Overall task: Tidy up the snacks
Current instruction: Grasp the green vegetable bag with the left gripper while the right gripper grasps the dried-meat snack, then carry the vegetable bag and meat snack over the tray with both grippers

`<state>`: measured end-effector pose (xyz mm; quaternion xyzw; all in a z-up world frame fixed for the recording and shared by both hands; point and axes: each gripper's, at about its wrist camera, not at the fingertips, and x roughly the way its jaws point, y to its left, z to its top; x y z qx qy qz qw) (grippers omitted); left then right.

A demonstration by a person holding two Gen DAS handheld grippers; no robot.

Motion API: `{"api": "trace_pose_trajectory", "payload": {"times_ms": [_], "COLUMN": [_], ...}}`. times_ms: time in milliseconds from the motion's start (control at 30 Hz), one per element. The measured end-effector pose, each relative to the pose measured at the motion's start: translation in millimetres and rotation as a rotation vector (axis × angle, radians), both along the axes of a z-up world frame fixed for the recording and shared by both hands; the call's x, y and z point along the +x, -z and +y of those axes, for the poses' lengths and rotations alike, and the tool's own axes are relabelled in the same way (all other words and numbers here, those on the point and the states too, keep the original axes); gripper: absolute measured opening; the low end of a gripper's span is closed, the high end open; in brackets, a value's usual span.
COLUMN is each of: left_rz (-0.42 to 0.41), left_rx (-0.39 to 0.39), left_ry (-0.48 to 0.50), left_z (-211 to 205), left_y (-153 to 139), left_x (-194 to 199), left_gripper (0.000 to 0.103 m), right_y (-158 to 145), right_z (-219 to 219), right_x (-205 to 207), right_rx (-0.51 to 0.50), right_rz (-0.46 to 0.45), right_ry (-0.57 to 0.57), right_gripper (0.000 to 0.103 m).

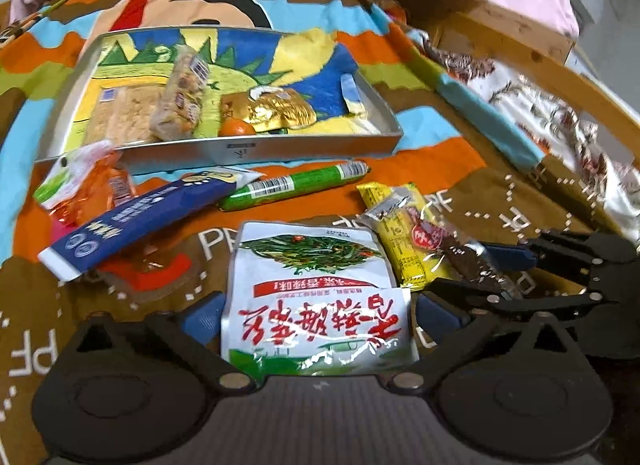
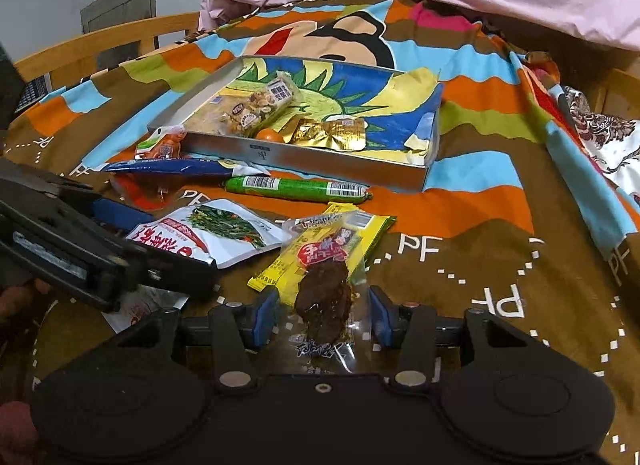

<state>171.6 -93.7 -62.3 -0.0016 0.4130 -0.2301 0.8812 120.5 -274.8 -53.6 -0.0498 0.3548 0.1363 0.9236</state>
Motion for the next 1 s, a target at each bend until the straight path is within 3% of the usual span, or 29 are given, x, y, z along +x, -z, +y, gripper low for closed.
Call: {"api": "trace_pose_trajectory", "payload": {"times_ms": [233, 600, 1000], "left_rz": [-0.008, -0.016, -0.086], "left_rx": [0.028, -0.08, -0.163], "left_ry": [-0.003, -0.064, -0.14], "left_z": [-1, 24, 42], "left_y": [5, -7, -24], "left_x": [-1, -27, -49], "left_gripper": [0.097, 0.095, 0.095], "right_y": [1, -10, -21], "right_z": [2, 16, 14], "right_x": [1, -28, -35], "right_rx": [-0.002, -0.072, -0.035], "right_rz": [0.007, -0.109, -0.163], "right_ry": [-0.005, -0.057, -0.035], "right_gripper": [0.049, 0.049, 0.049]}}
